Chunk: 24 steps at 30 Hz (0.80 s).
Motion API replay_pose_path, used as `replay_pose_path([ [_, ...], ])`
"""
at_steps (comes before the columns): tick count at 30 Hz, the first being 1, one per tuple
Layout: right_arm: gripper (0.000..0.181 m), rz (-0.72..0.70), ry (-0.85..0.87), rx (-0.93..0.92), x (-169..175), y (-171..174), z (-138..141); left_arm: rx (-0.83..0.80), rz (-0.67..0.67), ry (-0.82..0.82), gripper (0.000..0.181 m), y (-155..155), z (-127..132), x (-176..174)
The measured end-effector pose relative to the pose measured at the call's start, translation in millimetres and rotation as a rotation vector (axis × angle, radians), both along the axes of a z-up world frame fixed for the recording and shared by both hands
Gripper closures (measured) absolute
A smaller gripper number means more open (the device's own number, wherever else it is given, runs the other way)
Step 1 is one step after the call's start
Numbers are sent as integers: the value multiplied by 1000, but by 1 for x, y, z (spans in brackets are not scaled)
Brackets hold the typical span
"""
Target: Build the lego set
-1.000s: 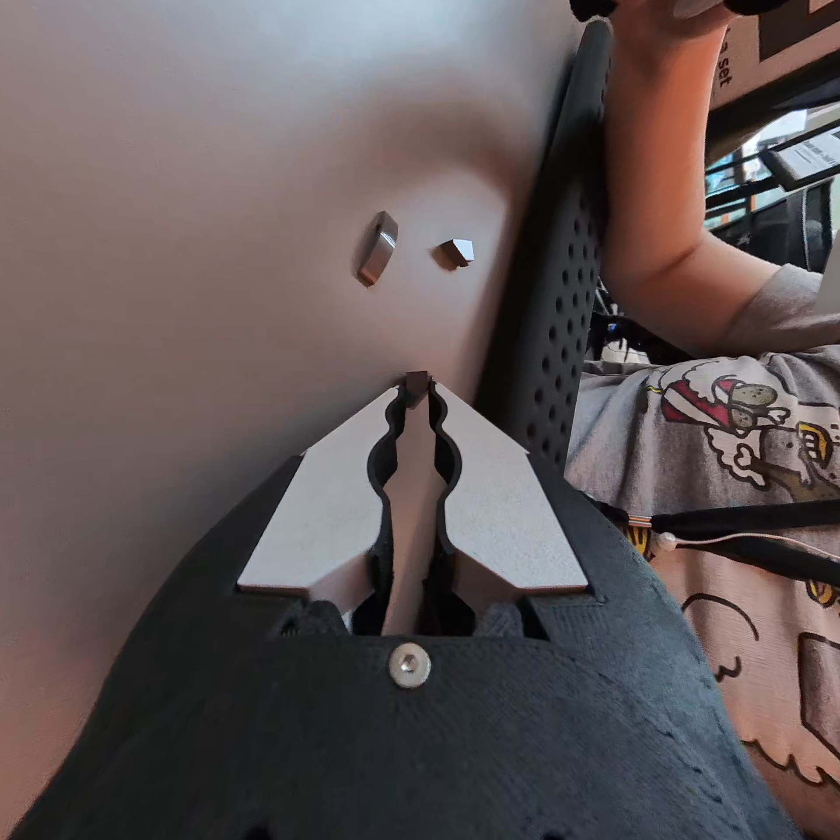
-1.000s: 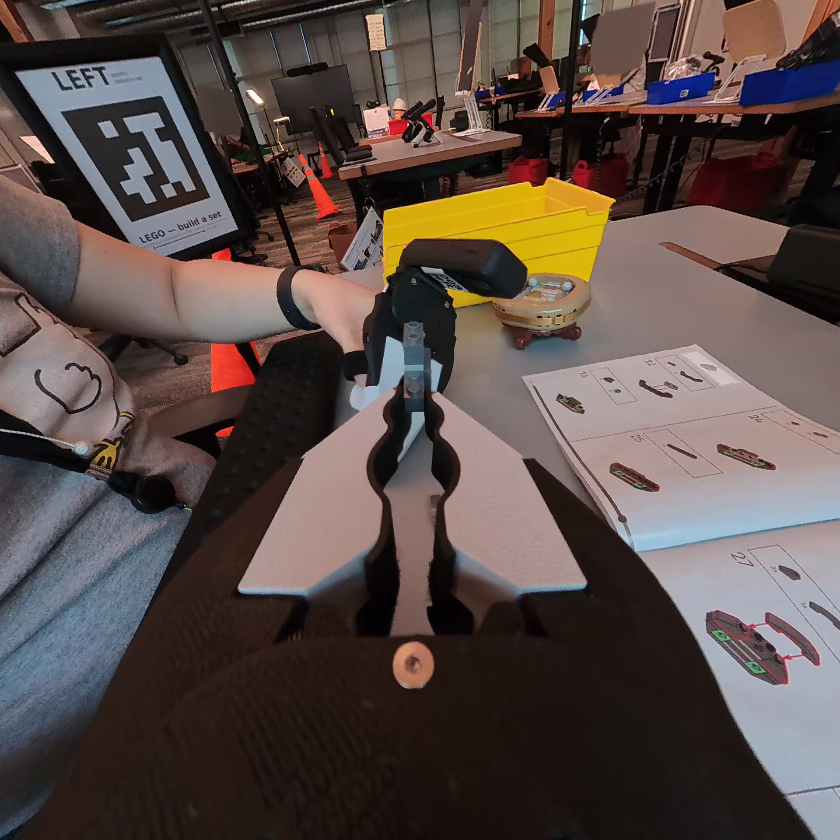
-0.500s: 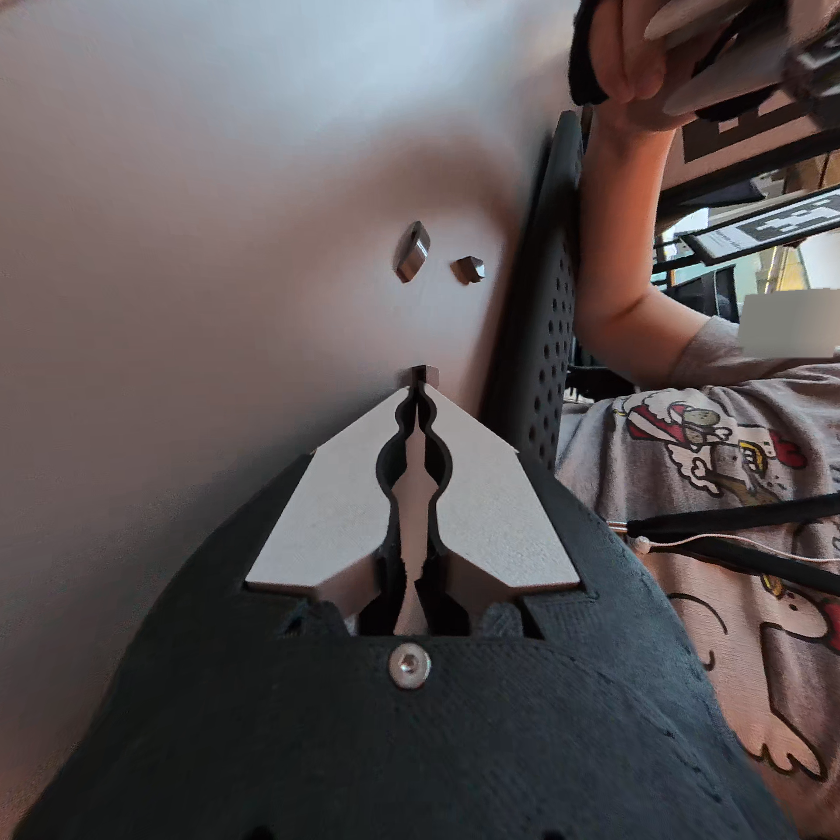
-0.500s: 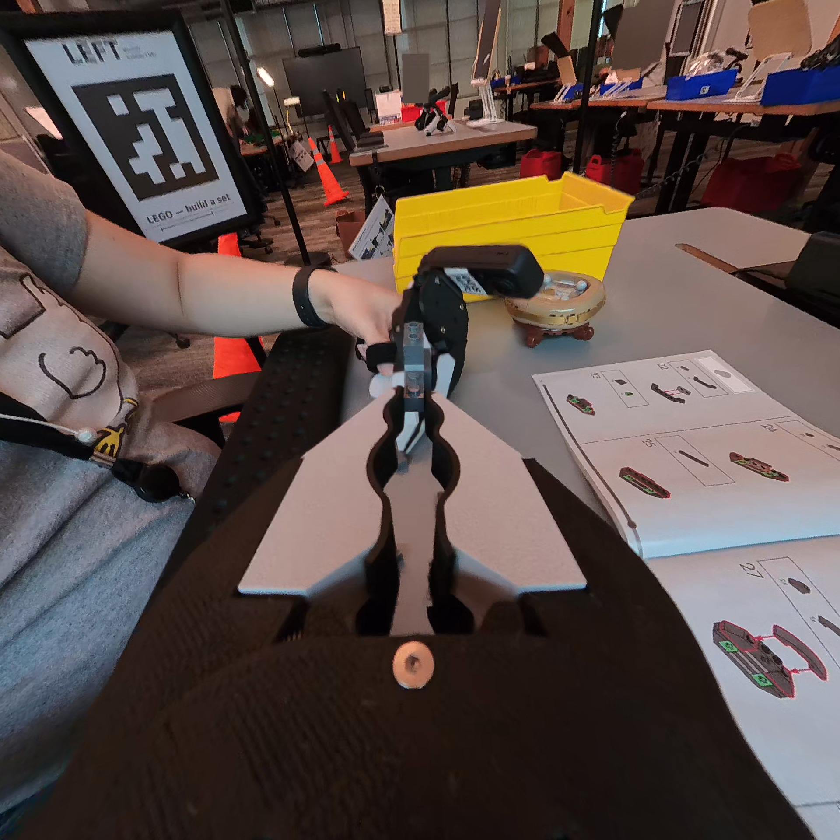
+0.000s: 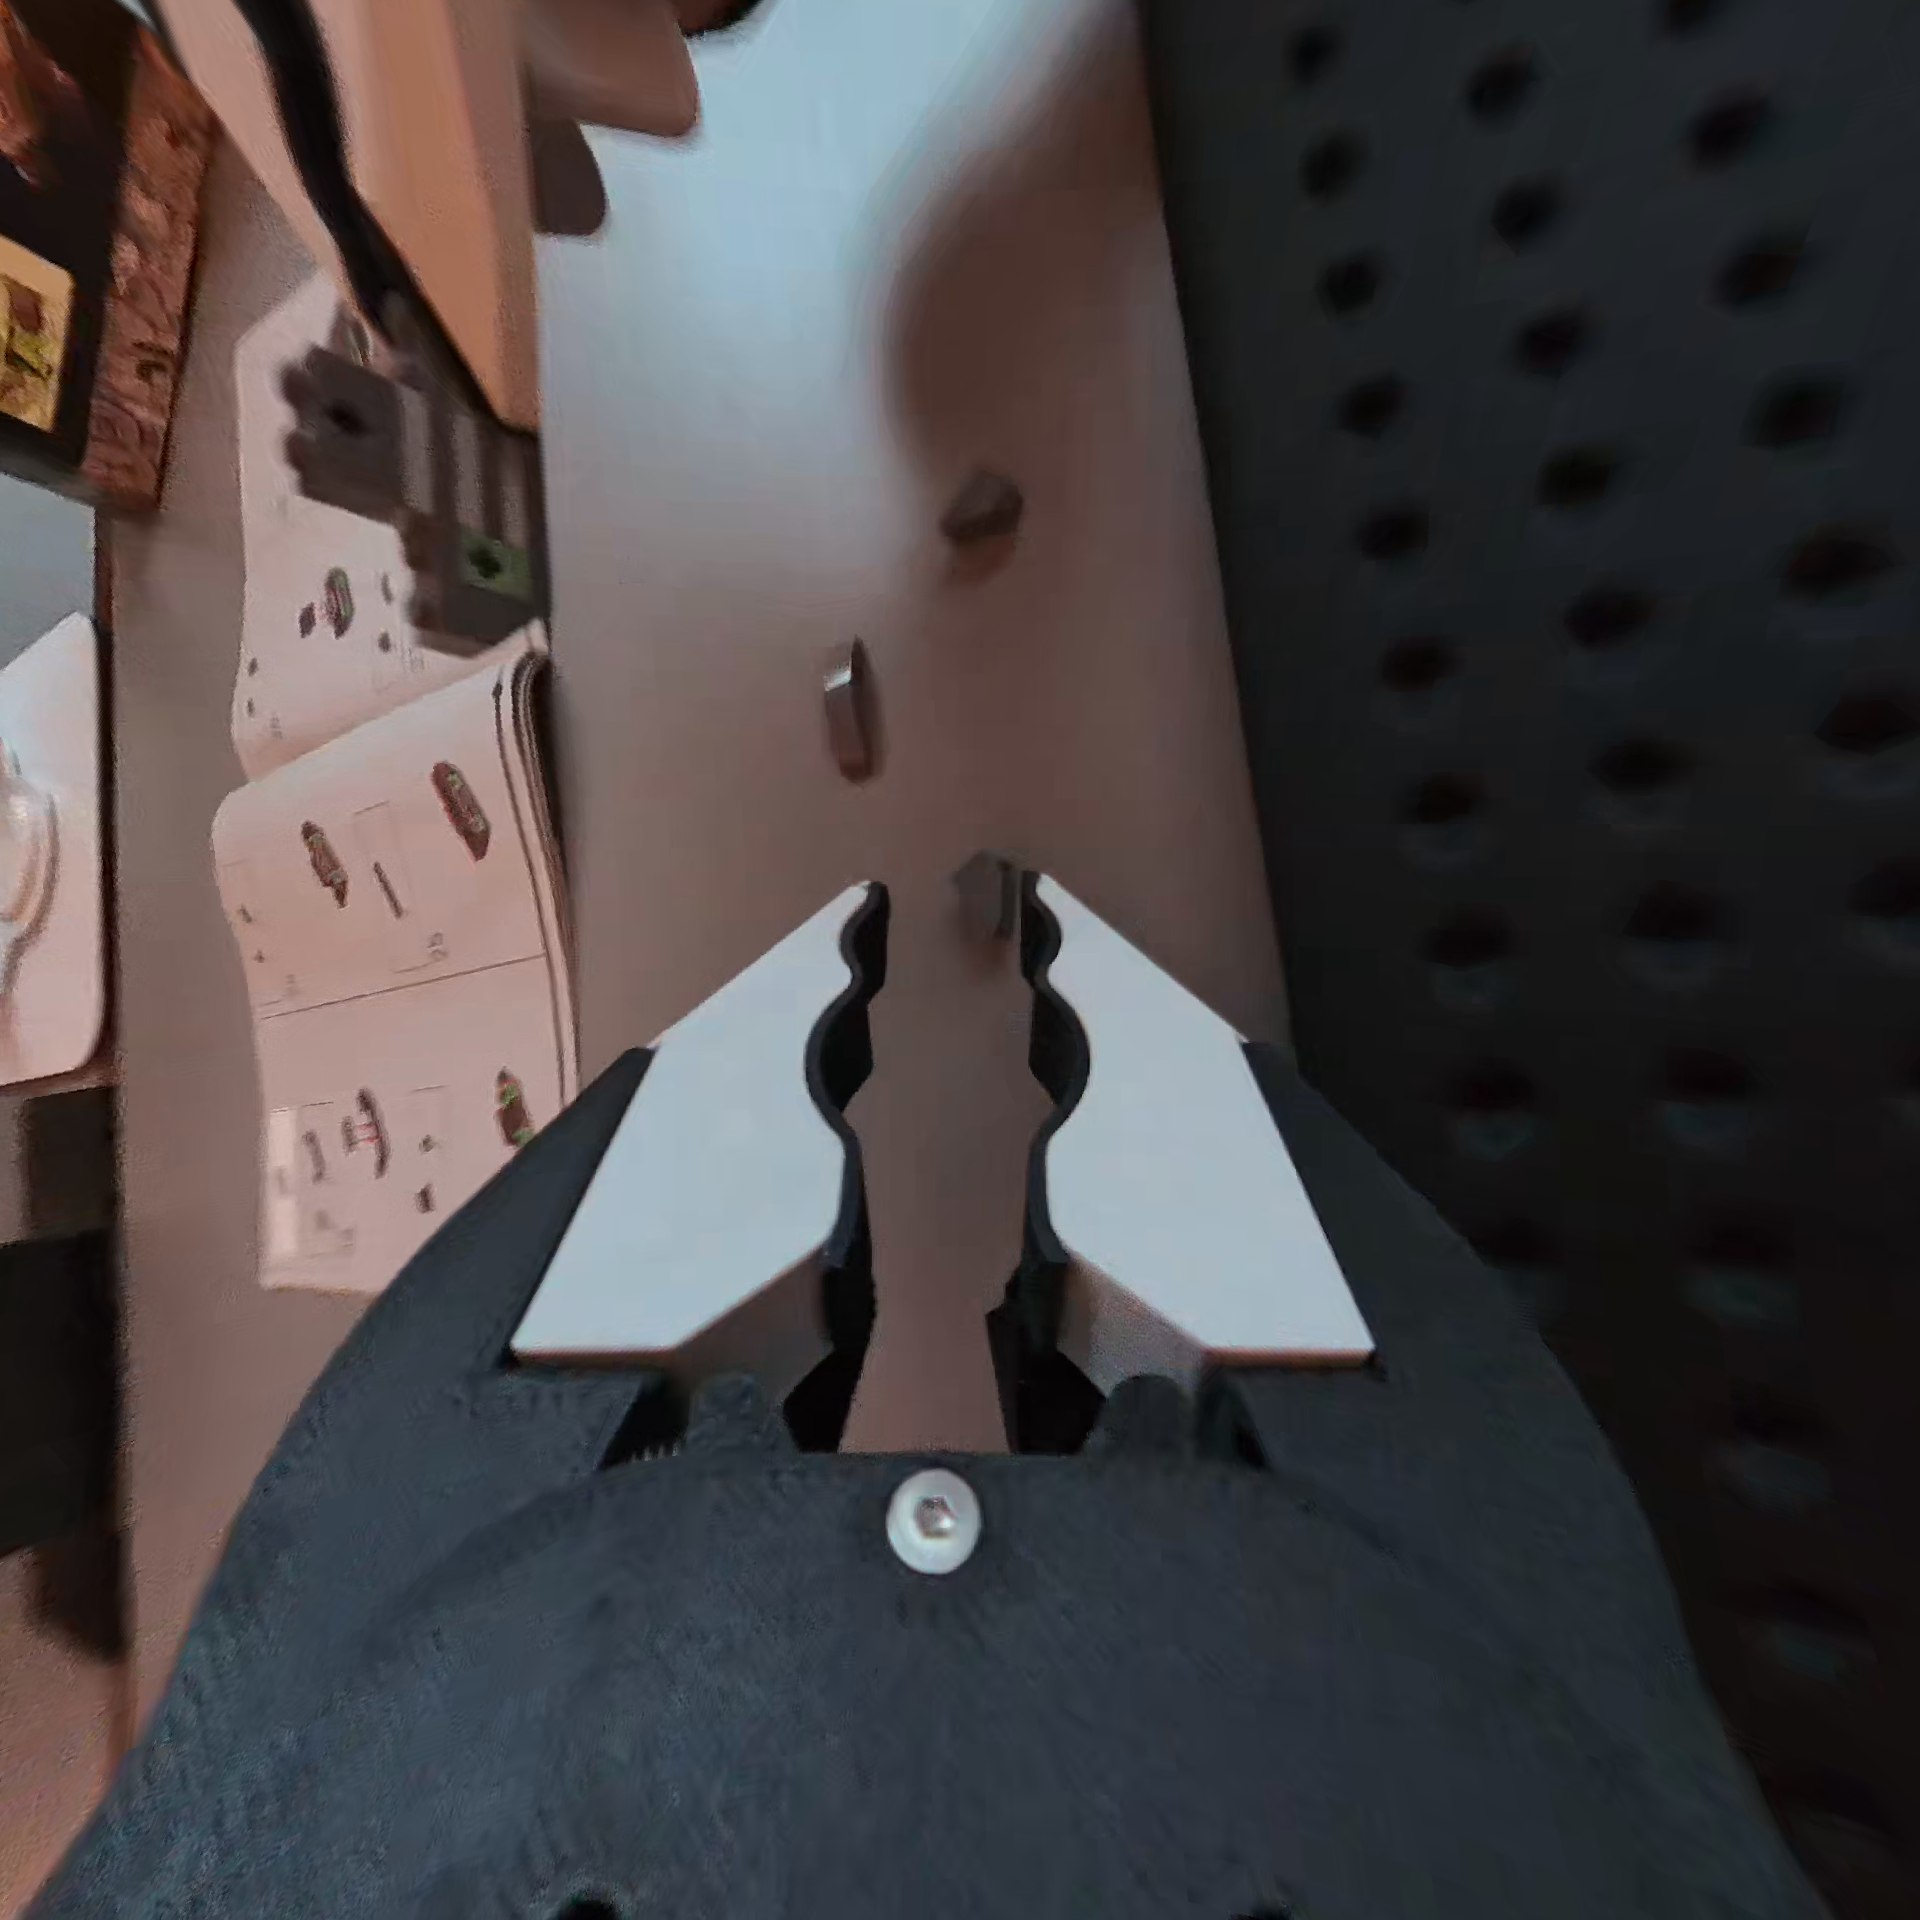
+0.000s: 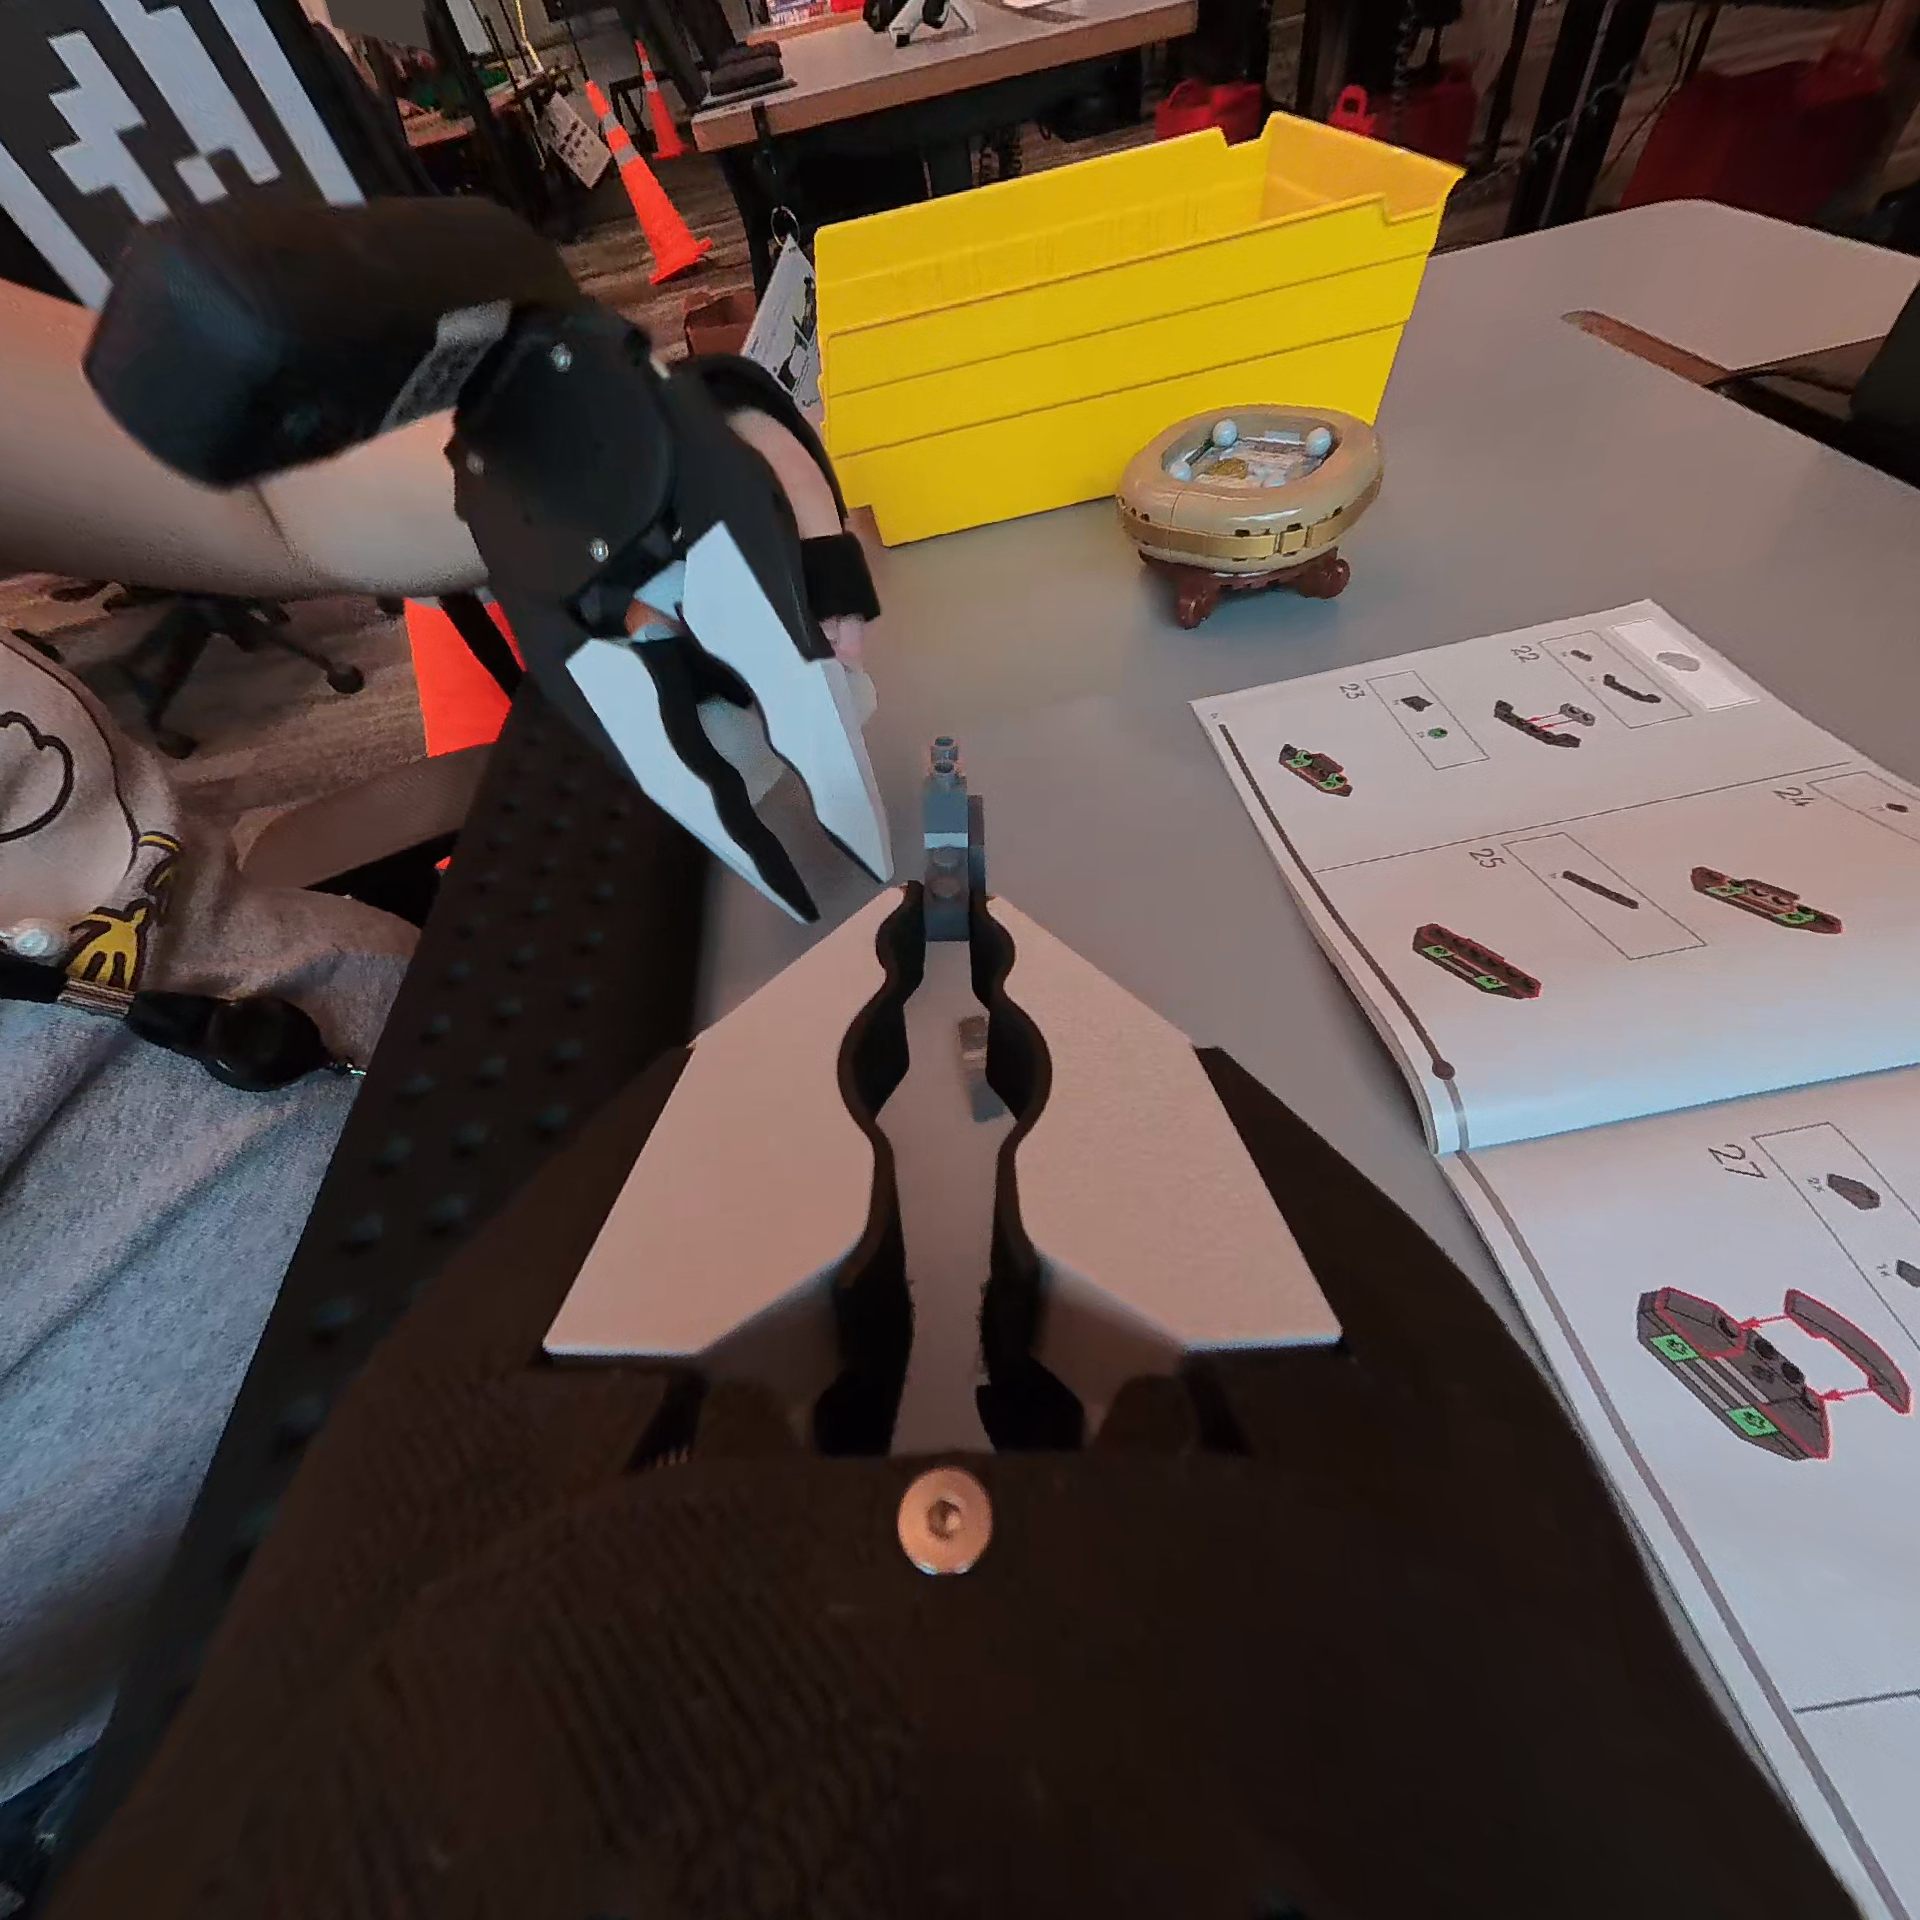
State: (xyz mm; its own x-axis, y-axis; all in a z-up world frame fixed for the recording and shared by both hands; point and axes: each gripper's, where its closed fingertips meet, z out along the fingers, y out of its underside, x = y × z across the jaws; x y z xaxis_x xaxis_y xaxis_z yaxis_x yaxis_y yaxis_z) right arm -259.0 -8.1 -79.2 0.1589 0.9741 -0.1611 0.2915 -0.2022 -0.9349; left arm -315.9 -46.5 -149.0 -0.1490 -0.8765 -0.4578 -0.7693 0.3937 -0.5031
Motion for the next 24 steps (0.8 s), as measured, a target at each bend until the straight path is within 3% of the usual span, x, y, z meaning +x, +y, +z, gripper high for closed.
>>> replay_pose_path([
  [8, 175, 0, 22, 3, 2, 0, 6, 179, -135, 123, 173, -7, -17, 4],
  [15, 175, 26, -3, 16, 0, -6, 4, 103, -59, 132, 171, 9, -18, 3],
  [18, 175, 29, 2, 17, 0, -7, 5, 76, -23, 76, 181, 16, -15, 6],
  [24, 175, 37, 14, 19, 0, -9, 8, 11, 44, -7, 181, 25, -14, 5],
])
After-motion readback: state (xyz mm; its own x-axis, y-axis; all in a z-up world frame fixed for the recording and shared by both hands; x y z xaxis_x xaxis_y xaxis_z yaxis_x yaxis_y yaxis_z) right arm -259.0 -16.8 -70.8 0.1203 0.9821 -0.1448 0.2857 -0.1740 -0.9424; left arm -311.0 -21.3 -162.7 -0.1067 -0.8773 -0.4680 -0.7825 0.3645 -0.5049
